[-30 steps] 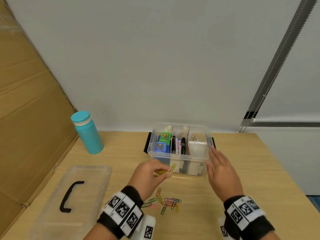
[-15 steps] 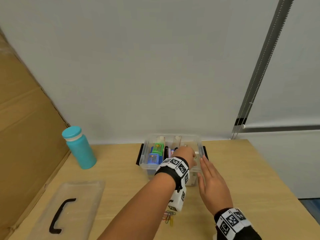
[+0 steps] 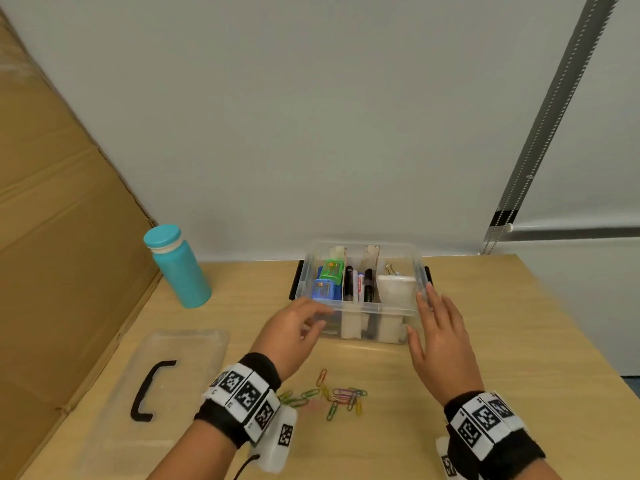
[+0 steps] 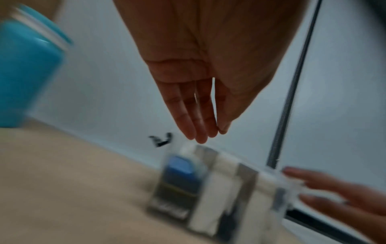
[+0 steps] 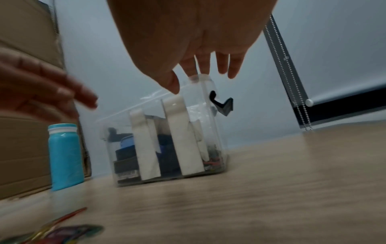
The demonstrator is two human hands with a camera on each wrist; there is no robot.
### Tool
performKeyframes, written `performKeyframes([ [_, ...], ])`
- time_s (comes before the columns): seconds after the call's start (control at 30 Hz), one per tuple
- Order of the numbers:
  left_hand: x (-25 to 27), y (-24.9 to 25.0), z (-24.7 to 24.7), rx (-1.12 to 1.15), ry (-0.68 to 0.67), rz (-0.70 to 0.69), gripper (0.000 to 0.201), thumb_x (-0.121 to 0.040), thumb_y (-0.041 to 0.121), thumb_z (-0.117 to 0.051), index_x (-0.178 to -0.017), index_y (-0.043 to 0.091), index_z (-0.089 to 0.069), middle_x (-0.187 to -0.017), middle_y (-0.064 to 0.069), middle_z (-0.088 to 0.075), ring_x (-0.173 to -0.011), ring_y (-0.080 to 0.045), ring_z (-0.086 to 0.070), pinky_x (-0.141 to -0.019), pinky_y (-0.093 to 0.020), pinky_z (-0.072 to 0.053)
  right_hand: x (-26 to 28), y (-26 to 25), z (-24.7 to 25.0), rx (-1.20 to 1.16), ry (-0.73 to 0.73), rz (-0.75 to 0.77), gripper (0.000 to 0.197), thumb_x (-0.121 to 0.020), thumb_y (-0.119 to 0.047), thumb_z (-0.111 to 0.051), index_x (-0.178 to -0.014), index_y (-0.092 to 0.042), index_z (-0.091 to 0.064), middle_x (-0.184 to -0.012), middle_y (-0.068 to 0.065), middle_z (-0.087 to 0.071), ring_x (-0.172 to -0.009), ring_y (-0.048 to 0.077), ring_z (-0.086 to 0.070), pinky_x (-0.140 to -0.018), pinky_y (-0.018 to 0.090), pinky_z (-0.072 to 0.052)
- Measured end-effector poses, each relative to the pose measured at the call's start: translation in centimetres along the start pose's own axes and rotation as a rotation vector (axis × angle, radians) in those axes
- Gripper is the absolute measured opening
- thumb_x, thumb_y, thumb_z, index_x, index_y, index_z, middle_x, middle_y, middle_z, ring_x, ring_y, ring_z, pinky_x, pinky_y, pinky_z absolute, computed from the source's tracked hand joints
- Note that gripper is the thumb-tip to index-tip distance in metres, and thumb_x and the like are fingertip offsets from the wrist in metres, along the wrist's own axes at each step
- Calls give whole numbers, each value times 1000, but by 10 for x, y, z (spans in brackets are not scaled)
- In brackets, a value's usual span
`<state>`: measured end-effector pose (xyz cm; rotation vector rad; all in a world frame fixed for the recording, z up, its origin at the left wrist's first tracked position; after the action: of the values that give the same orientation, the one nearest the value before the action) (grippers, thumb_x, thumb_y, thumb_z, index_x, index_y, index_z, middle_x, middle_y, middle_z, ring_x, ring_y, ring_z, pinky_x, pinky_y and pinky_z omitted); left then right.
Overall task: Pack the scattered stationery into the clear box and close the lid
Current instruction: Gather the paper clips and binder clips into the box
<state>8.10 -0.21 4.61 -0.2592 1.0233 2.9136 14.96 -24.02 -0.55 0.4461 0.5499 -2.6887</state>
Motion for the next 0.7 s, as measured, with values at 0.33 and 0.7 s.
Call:
performKeyframes([
  [0.33, 78, -88, -36, -166, -394, 404, 68, -73, 46, -74, -133, 27, -49, -121, 9, -51, -109, -11, -53, -97, -26, -45, 43, -62, -49, -85, -726, 186, 67, -78, -48, -66, -134, -23, -39, -127, -5, -35, -117, 15, -36, -96, 28, -42],
  [0.7, 52, -77, -58, -266, -364, 376, 20, -87, 16, -59, -106, 18, -63, -96, 7, -52, -95, -14, -56, -86, -23, -44, 42, -82, -75, 46, -739, 213, 25, -92, -3, -42, -115, -7, -51, -120, 11, -49, -106, 27, -51, -74, 27, -33],
])
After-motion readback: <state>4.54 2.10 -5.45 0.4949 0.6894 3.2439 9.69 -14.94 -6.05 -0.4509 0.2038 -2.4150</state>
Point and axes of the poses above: each hand's wrist, its own x-axis away from the middle knuckle, its own z-axis out of the back of the hand, y = z × x, the point moved 3 cm from there along -x, towards the middle knuckle
